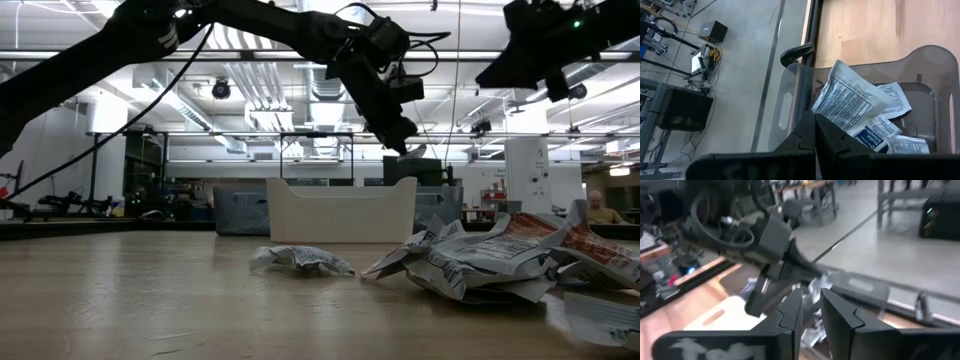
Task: Pick & Place First Aid Supplies
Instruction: Put the white alcohol pad into the right black bin
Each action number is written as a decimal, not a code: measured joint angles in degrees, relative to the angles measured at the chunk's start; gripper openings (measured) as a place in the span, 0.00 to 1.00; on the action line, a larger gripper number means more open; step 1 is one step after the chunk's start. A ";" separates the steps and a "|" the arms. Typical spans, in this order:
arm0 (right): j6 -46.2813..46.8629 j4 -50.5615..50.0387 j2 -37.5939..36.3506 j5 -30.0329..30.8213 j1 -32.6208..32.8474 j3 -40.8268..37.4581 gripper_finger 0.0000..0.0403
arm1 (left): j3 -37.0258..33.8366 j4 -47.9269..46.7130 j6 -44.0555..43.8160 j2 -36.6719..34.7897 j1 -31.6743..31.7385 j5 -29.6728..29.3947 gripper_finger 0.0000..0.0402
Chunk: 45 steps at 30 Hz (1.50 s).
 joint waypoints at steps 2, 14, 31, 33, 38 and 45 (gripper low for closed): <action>0.85 0.14 1.95 -4.23 -3.21 0.00 0.20 | 0.00 -0.02 0.00 -0.06 -0.11 -0.01 0.00; -1.84 1.38 11.70 -20.86 -20.54 2.02 0.47 | 0.04 0.25 -0.24 -1.59 -0.83 -0.46 0.00; -4.41 17.54 23.10 -33.41 -28.76 3.10 0.58 | 0.11 2.42 -1.58 -4.17 -1.32 -0.43 0.00; -4.45 19.76 24.19 -33.42 -28.76 3.10 0.59 | 0.11 2.54 -1.59 -4.32 -1.49 -0.40 0.00; -4.46 23.32 26.91 -33.41 -28.75 3.10 0.59 | 0.11 2.90 -1.79 -4.48 -1.87 -0.25 0.00; -4.90 23.26 29.46 -33.41 -28.87 3.99 0.56 | 0.11 3.21 -1.81 -4.55 -2.15 -0.23 0.00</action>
